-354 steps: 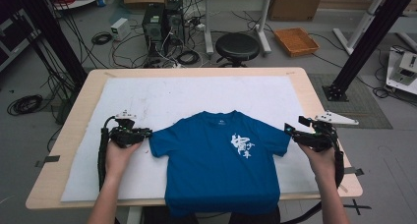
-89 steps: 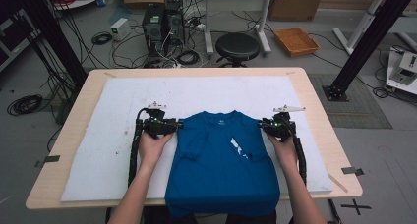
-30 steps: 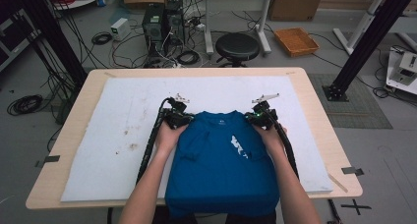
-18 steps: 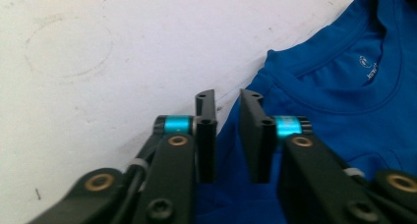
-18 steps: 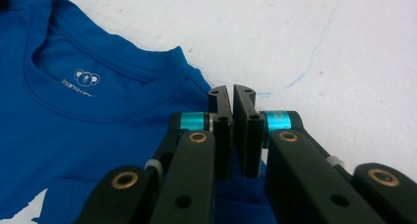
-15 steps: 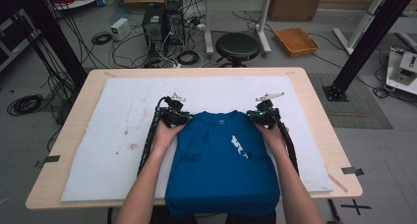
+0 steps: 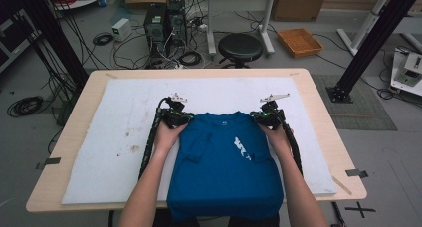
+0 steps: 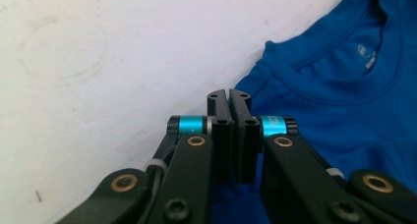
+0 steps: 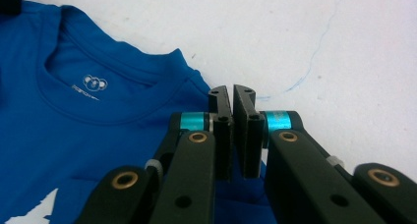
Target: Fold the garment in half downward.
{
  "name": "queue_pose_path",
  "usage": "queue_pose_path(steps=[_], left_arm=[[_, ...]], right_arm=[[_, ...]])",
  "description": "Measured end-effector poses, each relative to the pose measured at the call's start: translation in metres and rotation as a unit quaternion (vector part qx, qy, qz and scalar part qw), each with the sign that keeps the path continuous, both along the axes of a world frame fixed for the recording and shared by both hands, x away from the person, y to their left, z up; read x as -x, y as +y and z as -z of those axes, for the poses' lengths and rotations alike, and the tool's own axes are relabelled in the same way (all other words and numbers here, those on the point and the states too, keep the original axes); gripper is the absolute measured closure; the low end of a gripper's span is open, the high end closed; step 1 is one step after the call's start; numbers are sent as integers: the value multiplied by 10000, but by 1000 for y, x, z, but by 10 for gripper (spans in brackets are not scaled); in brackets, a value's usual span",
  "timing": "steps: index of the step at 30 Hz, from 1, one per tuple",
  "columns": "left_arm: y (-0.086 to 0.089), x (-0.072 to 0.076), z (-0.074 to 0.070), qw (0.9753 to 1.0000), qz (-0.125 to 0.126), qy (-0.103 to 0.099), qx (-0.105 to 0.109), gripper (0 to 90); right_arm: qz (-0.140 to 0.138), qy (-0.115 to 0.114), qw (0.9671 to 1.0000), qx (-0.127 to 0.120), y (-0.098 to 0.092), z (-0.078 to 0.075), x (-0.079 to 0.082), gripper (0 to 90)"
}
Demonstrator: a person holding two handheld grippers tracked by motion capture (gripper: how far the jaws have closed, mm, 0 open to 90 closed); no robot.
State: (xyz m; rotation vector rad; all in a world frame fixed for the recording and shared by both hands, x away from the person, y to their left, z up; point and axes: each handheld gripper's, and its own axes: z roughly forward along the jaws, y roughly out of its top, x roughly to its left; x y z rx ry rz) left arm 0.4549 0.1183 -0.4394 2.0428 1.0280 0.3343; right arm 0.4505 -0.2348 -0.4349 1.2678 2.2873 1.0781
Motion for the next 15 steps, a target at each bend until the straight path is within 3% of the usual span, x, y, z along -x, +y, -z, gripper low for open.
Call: queue_pose_path(steps=[7, 15], left_arm=[[2, -2, -6, 9999, 38, -144, 20, 880], [6, -16, -16, 9996, -40, -243, 122, 880]], right_arm=[[8, -110, 9997, -225, -3, -4, 0, 872], [90, -83, 9993, -347, -2, -6, -16, 874]])
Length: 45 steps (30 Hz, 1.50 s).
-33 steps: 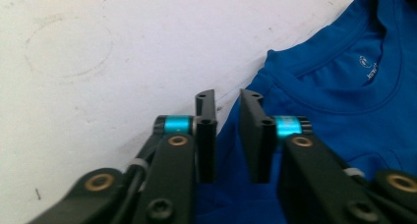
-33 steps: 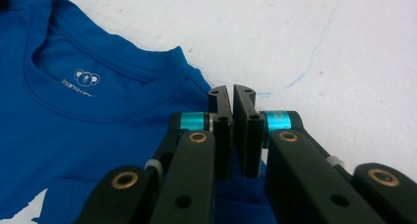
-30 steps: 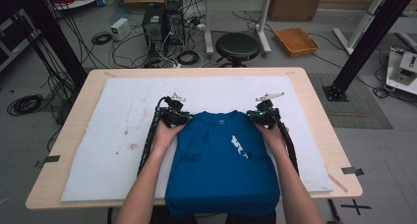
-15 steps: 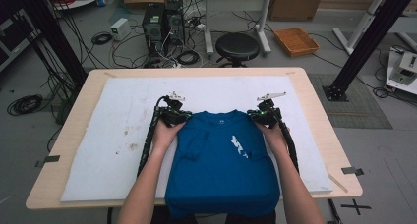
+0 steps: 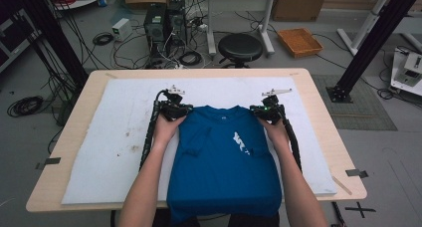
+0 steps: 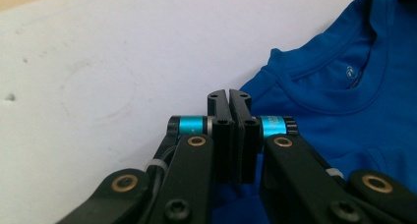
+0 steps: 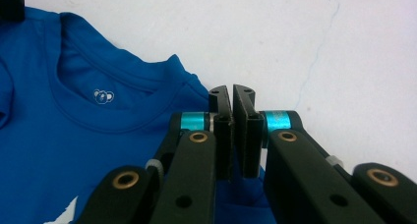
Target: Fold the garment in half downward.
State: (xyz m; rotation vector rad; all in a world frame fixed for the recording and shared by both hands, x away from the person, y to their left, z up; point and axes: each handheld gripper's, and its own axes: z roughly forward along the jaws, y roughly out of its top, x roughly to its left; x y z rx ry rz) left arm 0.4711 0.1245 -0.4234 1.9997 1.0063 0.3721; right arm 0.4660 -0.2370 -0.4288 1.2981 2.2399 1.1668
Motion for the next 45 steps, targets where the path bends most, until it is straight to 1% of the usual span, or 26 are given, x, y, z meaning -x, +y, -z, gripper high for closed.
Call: queue_pose_path(steps=[2, 4, 5, 6, 8, 9, 11, 14, 15, 18, 19, 20, 21, 25, 29, 31, 32, 33, 34, 36, 38, 40, 41, 43, 44, 45], left_arm=[[1, 2, -3, 10000, 71, -46, 20, 880], [1, 6, -8, 9998, 150, -108, 12, 880], [1, 11, -12, 9996, 197, -172, 56, 881], [1, 14, -15, 9995, 228, -210, 85, 880], [1, 24, -21, 9989, 316, -306, 153, 880], [1, 29, -24, 9986, 372, -351, 153, 880], [1, 42, -30, 9975, 513, -436, 194, 880], [1, 67, -38, 9952, 716, -623, 240, 880], [1, 73, -39, 9948, 770, -631, 223, 880], [0, 98, -42, 9923, 915, -820, 144, 880], [0, 107, -42, 9913, 981, -877, 62, 880], [-1, 118, -41, 9903, 1044, -919, -35, 880], [-1, 124, -40, 9895, 1090, -945, -39, 880], [1, 155, -34, 9860, 1324, -1010, -115, 880], [4, 178, -25, 9841, 1438, -1024, -192, 880], [5, 189, -19, 9831, 1528, -990, -190, 880], [5, 194, -16, 9825, 1581, -962, -221, 880], [5, 200, -14, 9814, 1629, -969, -307, 880], [4, 205, -11, 9804, 1679, -962, -374, 880], [2, 214, -7, 9787, 1795, -908, -417, 879], [0, 223, -4, 9759, 1885, -935, -574, 879], [-3, 231, -1, 9735, 1995, -912, -646, 879], [-4, 234, 0, 9720, 2049, -896, -718, 878], [-5, 238, 4, 9699, 2133, -845, -809, 876], [-5, 240, 6, 9704, 2140, -794, -795, 872], [-4, 241, 8, 9703, 2152, -718, -844, 844]], right_arm=[[-23, -103, 9999, -25, 0, -4, 1, 874], [-33, -134, 9999, -23, 0, -7, 4, 874], [-40, -168, 9998, -43, -1, -9, 6, 874], [-53, -243, 9996, -111, -3, -12, 11, 874], [-100, -312, 9992, -212, -5, -16, 20, 874], [-143, -344, 9991, -196, -6, -18, 25, 874], [-184, -404, 9987, -254, -10, -23, 38, 874], [-292, -557, 9975, -330, -13, -31, 59, 873], [-329, -599, 9971, -325, -14, -33, 69, 873], [-479, -662, 9961, -330, -16, -35, 92, 873], [-534, -724, 9955, -288, -16, -34, 100, 873], [-571, -771, 9951, -229, -16, -35, 110, 873], [-596, -813, 9947, -199, -16, -34, 120, 873], [-676, -892, 9937, -62, -18, -30, 148, 873], [-748, -952, 9926, -14, -22, -23, 171, 873], [-794, -932, 9925, 28, -24, -19, 182, 873], [-815, -891, 9927, 33, -25, -17, 188, 873], [-833, -898, 9925, 52, -26, -16, 193, 873], [-867, -950, 9916, 103, -27, -15, 198, 873], [-880, -944, 9915, 172, -28, -13, 208, 873], [-936, -967, 9906, 245, -29, -12, 216, 873], [-952, -923, 9908, 274, -30, -10, 225, 872], [-966, -887, 9909, 293, -30, -8, 229, 869], [-1038, -814, 9905, 395, -29, -4, 235, 863], [-1063, -784, 9903, 427, -29, -2, 239, 852], [-1114, -789, 9896, 465, -29, 0, 241, 826]])
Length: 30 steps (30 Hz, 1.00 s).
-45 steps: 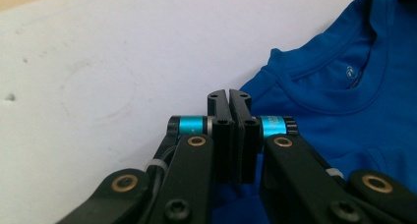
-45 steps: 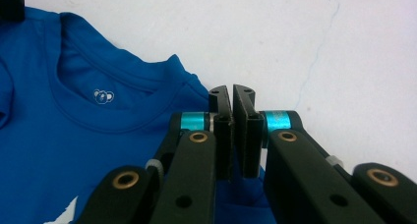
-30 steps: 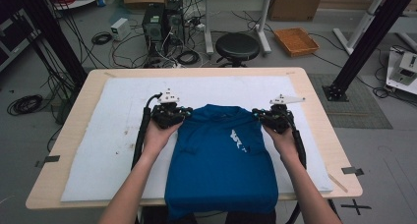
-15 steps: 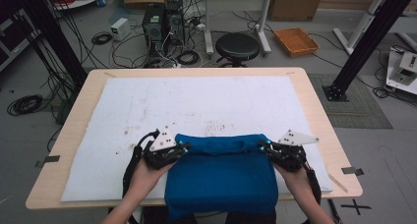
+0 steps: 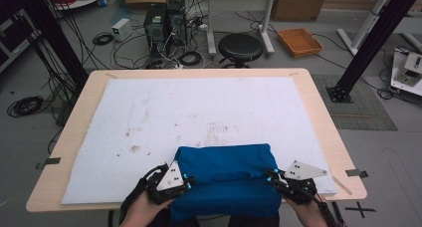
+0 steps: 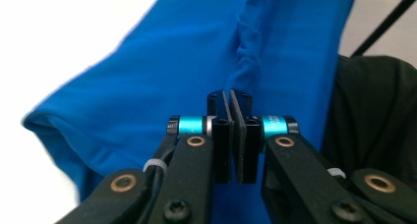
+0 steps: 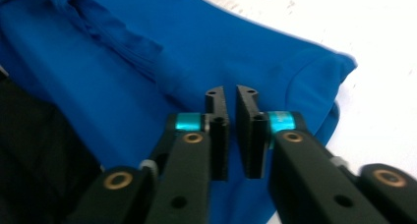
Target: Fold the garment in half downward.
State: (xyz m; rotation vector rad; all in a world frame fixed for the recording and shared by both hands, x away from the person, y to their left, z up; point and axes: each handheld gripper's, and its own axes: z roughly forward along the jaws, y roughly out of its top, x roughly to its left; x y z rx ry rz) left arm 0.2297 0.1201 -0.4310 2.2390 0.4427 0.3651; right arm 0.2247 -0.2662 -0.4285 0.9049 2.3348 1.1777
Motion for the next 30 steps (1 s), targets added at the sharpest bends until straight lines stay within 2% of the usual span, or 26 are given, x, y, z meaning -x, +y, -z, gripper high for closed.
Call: queue_pose_path(steps=[3, 6, 8, 10, 12, 16, 18, 20, 23, 26, 28, 29, 30], left_arm=[[4, 1, 0, 10000, -13, 46, 7, 727], [9, -5, -6, 9992, -290, 41, 274, 657], [13, -14, -9, 9973, -543, 41, 485, 607], [17, -28, -11, 9940, -830, 80, 714, 601], [20, -42, -12, 9895, -1109, 148, 920, 576], [24, -70, -8, 9820, -1558, 258, 1037, 560], [27, -81, -3, 9777, -1742, 390, 1109, 552], [29, -90, 2, 9739, -1915, 567, 1076, 547], [32, -96, 11, 9699, -2080, 819, 970, 540], [34, -96, 14, 9673, -2158, 946, 944, 537], [36, -96, 16, 9663, -2190, 1004, 903, 533], [37, -96, 17, 9645, -2243, 1051, 920, 518], [38, -96, 17, 9636, -2262, 1082, 931, 505]], right_arm=[[19, -12, 10000, -37, -3, -1, 4, 794], [162, -111, 9997, -122, -9, -8, 1, 756], [327, -154, 9992, -189, -12, -12, -7, 727], [523, -162, 9981, -284, -14, -15, -20, 694], [751, -121, 9962, -414, -16, -16, -36, 648], [1091, 197, 9917, -654, -16, -11, -70, 597], [1176, 408, 9895, -735, -15, -6, -82, 572], [1280, 586, 9868, -801, -14, -2, -93, 554], [1332, 844, 9845, -768, -12, 5, -102, 545], [1330, 1047, 9832, -679, -11, 11, -106, 560], [1256, 1152, 9831, -662, -11, 15, -107, 631], [1203, 1183, 9836, -631, -11, 16, -107, 656], [1130, 1233, 9840, -621, -10, 18, -106, 701]])
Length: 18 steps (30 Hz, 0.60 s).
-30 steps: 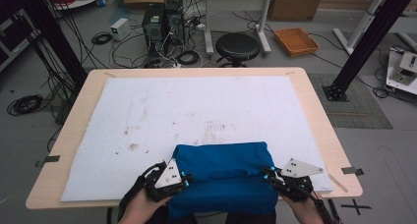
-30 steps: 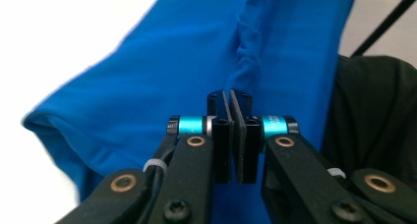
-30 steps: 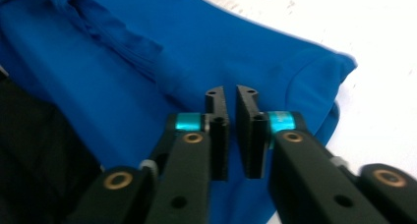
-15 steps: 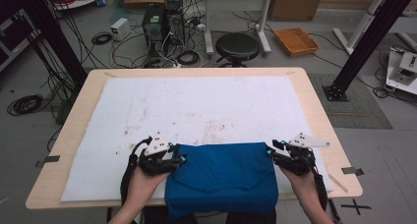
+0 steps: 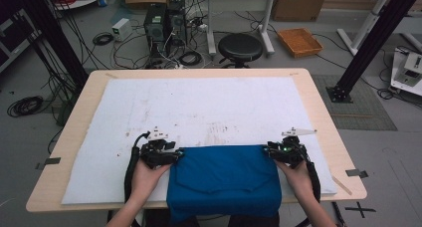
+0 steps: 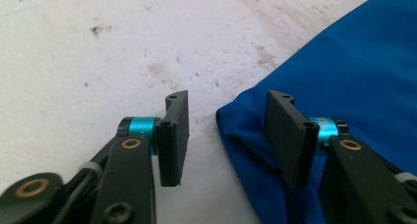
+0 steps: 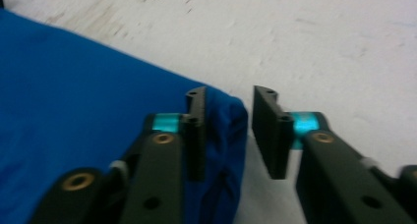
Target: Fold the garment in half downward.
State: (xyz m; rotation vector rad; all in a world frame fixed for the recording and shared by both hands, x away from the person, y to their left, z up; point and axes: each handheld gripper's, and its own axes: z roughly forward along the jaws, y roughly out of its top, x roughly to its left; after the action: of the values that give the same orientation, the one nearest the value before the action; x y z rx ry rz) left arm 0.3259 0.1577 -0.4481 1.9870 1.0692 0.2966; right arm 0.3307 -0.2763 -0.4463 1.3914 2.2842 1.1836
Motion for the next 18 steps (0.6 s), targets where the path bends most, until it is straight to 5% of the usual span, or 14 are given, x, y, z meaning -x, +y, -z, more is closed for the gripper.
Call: queue_pose_path(steps=[6, 10, 13, 18], left_arm=[[4, 2, 2, 9998, -51, 74, 186, 524], [11, 3, -2, 9986, -186, -48, 488, 541], [14, 1, -2, 9974, -162, 52, 699, 539], [7, -1, 1, 9978, 79, 170, 635, 534]], right_arm=[[-126, -43, 9999, -11, -1, 3, 4, 771], [-76, -136, 9999, -46, -3, 1, 6, 747], [5, -182, 9998, -90, -5, 0, 7, 709], [69, -129, 9997, -174, -5, 1, 4, 667]])
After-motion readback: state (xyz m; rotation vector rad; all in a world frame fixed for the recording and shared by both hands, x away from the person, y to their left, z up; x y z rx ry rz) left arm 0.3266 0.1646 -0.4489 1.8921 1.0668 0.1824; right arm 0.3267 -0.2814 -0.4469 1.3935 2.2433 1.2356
